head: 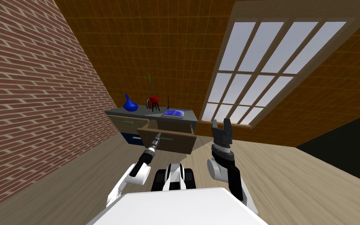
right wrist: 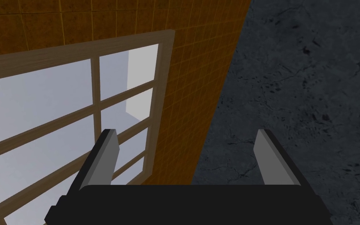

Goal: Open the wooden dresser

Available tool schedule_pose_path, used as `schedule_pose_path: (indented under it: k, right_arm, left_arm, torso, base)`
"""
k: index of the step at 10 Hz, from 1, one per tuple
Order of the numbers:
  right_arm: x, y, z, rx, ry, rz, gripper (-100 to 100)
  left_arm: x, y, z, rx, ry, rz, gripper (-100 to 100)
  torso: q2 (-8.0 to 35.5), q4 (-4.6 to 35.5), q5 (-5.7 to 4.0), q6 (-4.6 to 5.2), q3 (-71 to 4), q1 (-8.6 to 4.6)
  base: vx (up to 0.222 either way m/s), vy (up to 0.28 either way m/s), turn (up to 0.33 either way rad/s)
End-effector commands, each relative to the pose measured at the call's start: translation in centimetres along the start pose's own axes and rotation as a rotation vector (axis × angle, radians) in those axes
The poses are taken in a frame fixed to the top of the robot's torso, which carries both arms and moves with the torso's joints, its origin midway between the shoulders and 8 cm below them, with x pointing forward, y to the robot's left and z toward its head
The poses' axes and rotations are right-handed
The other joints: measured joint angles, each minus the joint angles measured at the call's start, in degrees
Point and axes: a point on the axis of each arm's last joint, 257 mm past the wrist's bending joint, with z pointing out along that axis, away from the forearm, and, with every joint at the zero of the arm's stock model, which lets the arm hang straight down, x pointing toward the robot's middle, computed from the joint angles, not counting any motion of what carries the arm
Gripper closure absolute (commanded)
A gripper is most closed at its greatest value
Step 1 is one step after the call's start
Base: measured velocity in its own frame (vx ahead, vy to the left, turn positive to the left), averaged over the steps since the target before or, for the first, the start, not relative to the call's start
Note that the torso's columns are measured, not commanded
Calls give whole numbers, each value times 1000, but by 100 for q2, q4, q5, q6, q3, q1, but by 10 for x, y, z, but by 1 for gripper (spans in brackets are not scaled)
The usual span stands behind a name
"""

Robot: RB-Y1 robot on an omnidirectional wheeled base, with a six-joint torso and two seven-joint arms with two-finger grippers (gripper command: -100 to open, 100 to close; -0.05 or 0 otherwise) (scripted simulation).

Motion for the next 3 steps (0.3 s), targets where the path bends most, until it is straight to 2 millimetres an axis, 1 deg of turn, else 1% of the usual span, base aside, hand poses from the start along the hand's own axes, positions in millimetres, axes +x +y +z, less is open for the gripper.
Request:
schedule_pose_path:
  k: [1, 3]
  right_arm:
    - [0, 0, 0, 0, 0, 0, 0]
    - [0, 0, 0, 0, 0, 0, 0]
  left_arm:
    - [0, 1, 0, -3, 0, 0, 0]
    - [0, 3, -1, -6, 0, 0, 0]
  torso:
    - [-7, -5, 2, 0, -4, 1]
    - [-13, -10, 5, 1, -7, 4]
  base:
    - [0, 0, 0]
    - [0, 0, 0]
